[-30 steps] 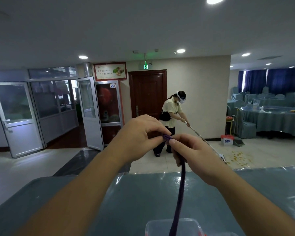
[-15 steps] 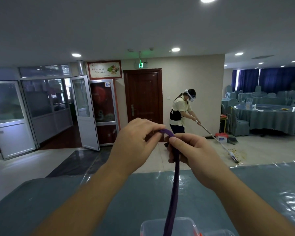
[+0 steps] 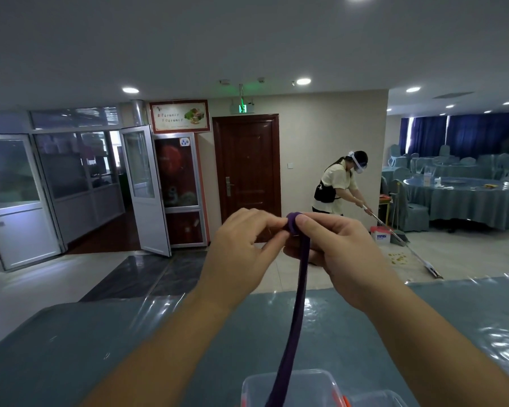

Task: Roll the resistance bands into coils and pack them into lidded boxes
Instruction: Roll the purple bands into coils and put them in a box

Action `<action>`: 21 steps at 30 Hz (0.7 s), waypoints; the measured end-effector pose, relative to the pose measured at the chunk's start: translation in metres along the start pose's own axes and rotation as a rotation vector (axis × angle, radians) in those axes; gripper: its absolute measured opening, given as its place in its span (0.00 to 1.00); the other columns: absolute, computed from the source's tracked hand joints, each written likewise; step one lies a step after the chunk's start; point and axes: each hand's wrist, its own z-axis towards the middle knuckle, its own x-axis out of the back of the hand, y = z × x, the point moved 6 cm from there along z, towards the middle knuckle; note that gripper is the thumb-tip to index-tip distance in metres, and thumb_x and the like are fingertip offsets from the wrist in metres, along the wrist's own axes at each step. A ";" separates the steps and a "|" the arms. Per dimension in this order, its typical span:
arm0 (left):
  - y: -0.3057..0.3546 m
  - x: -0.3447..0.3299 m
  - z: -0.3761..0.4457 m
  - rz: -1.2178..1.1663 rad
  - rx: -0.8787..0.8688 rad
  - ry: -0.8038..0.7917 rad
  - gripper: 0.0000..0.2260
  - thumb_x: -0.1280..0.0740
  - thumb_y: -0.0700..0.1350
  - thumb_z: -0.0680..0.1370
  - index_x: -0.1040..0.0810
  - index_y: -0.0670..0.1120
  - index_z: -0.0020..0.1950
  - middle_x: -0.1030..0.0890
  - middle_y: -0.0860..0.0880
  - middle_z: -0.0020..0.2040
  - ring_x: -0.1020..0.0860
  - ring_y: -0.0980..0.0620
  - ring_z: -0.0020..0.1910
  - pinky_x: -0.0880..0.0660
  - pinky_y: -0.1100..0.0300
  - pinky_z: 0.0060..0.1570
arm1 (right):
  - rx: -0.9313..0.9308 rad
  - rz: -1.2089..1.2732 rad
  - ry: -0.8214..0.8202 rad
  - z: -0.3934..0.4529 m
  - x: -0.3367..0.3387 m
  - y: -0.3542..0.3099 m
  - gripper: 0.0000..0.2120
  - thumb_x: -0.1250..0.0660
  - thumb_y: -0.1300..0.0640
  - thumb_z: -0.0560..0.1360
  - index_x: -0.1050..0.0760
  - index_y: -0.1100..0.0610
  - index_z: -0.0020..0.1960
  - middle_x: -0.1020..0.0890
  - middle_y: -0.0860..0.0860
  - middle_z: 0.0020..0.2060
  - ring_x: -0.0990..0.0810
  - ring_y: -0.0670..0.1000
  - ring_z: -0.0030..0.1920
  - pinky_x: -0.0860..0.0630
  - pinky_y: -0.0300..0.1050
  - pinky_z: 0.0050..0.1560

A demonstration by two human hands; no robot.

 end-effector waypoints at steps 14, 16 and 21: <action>0.005 0.011 0.008 0.020 -0.106 0.048 0.10 0.25 0.43 0.78 0.17 0.50 0.59 0.22 0.62 0.51 0.25 0.61 0.51 0.28 0.68 0.52 | 0.038 0.196 0.076 -0.011 0.000 -0.004 0.11 0.27 0.60 0.72 0.19 0.63 0.53 0.12 0.63 0.47 0.12 0.60 0.48 0.15 0.51 0.51; 0.007 0.011 0.004 0.002 -0.064 0.128 0.09 0.23 0.44 0.77 0.16 0.49 0.56 0.22 0.61 0.48 0.25 0.61 0.48 0.27 0.68 0.49 | 0.070 0.210 0.123 -0.012 -0.001 -0.004 0.07 0.27 0.63 0.73 0.18 0.63 0.50 0.12 0.63 0.47 0.12 0.61 0.49 0.15 0.53 0.52; 0.012 0.003 -0.007 -0.083 0.070 0.202 0.08 0.23 0.47 0.75 0.18 0.48 0.51 0.21 0.58 0.46 0.23 0.58 0.46 0.23 0.65 0.47 | 0.109 0.139 0.169 -0.012 -0.003 -0.009 0.04 0.28 0.67 0.75 0.15 0.60 0.47 0.12 0.60 0.46 0.12 0.59 0.50 0.16 0.47 0.48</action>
